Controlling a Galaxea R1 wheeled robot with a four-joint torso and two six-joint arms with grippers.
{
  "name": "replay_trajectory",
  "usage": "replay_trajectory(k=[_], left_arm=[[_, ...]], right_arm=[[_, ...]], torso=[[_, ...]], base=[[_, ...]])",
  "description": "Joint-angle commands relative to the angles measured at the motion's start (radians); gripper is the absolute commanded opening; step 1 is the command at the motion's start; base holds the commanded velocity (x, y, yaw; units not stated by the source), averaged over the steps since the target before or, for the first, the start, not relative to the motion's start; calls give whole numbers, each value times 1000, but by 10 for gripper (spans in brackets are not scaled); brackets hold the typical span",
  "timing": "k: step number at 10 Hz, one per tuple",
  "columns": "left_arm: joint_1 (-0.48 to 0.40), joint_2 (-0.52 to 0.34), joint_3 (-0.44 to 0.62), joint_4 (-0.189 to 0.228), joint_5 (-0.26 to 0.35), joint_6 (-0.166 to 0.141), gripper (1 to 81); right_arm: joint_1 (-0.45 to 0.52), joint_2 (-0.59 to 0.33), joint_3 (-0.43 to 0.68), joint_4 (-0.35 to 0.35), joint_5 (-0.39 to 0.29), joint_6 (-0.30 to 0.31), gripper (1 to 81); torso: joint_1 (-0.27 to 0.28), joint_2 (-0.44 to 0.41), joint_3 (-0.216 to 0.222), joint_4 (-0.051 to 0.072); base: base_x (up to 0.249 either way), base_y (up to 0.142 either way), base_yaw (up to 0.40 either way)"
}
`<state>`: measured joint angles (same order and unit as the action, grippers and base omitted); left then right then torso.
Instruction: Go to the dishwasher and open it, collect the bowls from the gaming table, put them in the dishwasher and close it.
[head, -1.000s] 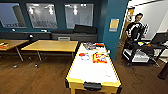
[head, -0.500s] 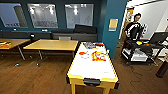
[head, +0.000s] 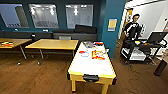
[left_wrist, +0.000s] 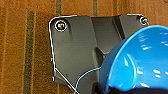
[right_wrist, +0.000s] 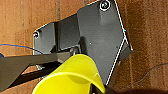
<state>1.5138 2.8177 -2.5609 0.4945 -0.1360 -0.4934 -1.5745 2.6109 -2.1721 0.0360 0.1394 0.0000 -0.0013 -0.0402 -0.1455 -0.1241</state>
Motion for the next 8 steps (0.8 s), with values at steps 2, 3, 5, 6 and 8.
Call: replay_trajectory(k=[2, 3, 5, 6, 8], left_arm=[[-33, -15, 1, 3, 36, 6, 10], [-33, -15, 1, 3, 36, 7, 10], [-33, -13, 1, 3, 35, 6, 10], [-33, -13, 1, 1, 35, 6, 10], [-33, -15, 1, -2, 35, 6, 10]], right_arm=[[30, -26, 2, -14, -52, -3, 10], [32, -23, -3, -14, -52, -3, 10], [33, -16, -14, -13, -52, -3, 10], [33, -15, -15, -13, -52, -2, 10], [35, -12, -17, -13, -53, -3, 10]], torso=[[1, 0, 0, 0], [1, 0, 0, 0], [1, -1, 0, 0], [1, -1, 0, 0], [1, -1, 0, 0]], base=[[-91, 0, 0], [0, 0, 0], [0, 0, 0], [0, 0, 0], [0, 0, 0]])
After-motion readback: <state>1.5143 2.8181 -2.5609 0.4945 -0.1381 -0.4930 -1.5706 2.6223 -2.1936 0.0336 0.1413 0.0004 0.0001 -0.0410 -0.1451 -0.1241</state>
